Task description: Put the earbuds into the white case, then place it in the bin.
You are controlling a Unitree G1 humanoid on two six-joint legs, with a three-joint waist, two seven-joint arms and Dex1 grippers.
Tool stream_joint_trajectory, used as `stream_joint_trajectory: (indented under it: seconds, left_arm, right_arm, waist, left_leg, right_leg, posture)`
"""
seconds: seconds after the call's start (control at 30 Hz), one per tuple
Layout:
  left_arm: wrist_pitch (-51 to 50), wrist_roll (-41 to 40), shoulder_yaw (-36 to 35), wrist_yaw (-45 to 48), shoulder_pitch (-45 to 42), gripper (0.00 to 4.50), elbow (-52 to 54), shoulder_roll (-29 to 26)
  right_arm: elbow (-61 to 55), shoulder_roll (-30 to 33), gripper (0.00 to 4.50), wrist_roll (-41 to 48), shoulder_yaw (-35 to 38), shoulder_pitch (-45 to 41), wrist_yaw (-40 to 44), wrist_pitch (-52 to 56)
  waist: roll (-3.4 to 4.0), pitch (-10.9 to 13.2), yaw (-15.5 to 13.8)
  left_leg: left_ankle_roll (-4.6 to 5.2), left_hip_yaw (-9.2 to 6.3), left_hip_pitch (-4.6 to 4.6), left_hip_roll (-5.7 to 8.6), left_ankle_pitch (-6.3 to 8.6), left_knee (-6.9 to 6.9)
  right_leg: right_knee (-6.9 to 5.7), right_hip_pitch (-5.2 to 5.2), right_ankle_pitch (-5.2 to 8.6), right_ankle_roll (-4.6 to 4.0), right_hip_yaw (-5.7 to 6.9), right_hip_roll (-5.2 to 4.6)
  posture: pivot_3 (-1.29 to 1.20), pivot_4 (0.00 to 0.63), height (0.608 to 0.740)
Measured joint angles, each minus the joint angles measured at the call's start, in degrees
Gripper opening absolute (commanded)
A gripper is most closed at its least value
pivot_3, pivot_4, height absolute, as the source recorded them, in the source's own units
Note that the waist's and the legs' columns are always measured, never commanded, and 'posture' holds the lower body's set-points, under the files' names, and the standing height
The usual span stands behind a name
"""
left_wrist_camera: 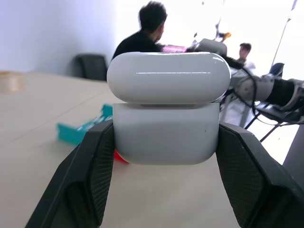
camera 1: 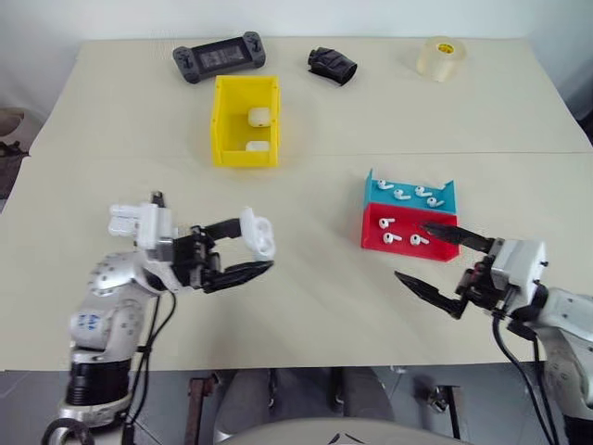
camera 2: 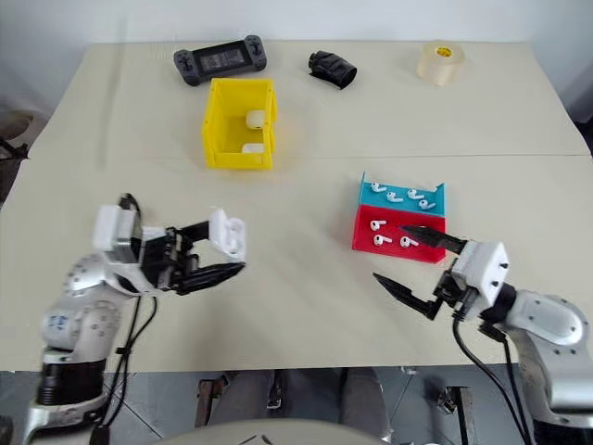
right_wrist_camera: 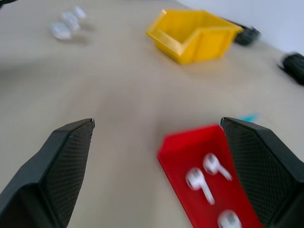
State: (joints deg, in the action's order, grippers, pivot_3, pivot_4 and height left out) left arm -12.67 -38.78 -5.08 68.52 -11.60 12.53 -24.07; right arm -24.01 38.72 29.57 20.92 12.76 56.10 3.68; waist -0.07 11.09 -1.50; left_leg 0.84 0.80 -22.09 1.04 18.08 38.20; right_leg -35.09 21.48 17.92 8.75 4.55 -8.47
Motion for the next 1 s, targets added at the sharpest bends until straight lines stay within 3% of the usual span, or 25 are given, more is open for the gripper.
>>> stream_joint_trajectory:
  seconds: [0.33,0.57,0.73,0.87,1.0]
  left_arm:
    - [13.9,9.0,8.3,2.0,-3.8,2.95,-8.9,8.0]
    - [15.4,9.9,11.1,1.5,-3.6,2.95,-9.9,10.6]
    - [15.8,9.9,13.3,1.8,-4.2,2.95,-9.9,11.7]
    - [16.1,9.9,14.1,1.9,-4.2,2.95,-9.8,12.0]
    - [16.5,10.0,15.4,0.9,-4.1,2.95,-8.9,13.0]
  right_arm:
    - [1.6,4.6,4.5,-2.3,13.0,12.7,0.3,2.1]
    - [-2.2,17.7,4.5,-0.4,12.0,4.7,-3.3,22.0]
    - [-0.5,27.9,4.5,0.6,-1.8,-13.4,-3.8,34.8]
    - [1.1,29.3,4.5,-0.6,-12.0,-23.5,-2.8,39.2]
    - [5.4,28.2,4.5,-7.1,-25.5,-34.8,0.3,38.0]
  waist:
    - [0.0,0.0,0.1]
    - [0.06,0.0,0.0]
    - [0.07,0.0,0.1]
    - [0.07,0.0,-0.1]
    - [0.07,0.0,0.1]
  left_leg:
    - [0.08,0.07,0.02,0.02,-0.01,0.02]
    - [0.09,0.03,0.01,-0.27,-0.01,0.1]
    - [0.13,0.0,-0.08,-0.27,0.01,0.18]
    - [0.16,-0.21,-0.22,-0.22,0.03,0.21]
    - [0.17,-0.15,-0.26,-0.16,0.03,0.27]
  right_leg:
    - [0.1,-0.05,-0.01,0.01,-0.05,-0.02]
    - [0.1,-0.05,-0.01,0.01,-0.02,-0.02]
    - [0.23,-0.06,-0.01,0.02,0.0,-0.03]
    - [0.25,-0.04,-0.01,0.03,0.14,-0.04]
    - [0.35,-0.03,-0.03,0.05,0.12,-0.06]
  posture:
    - [0.0,0.15,0.74]
    - [0.0,0.15,0.74]
    - [0.0,0.15,0.74]
    - [0.0,0.15,0.74]
    - [0.0,0.15,0.74]
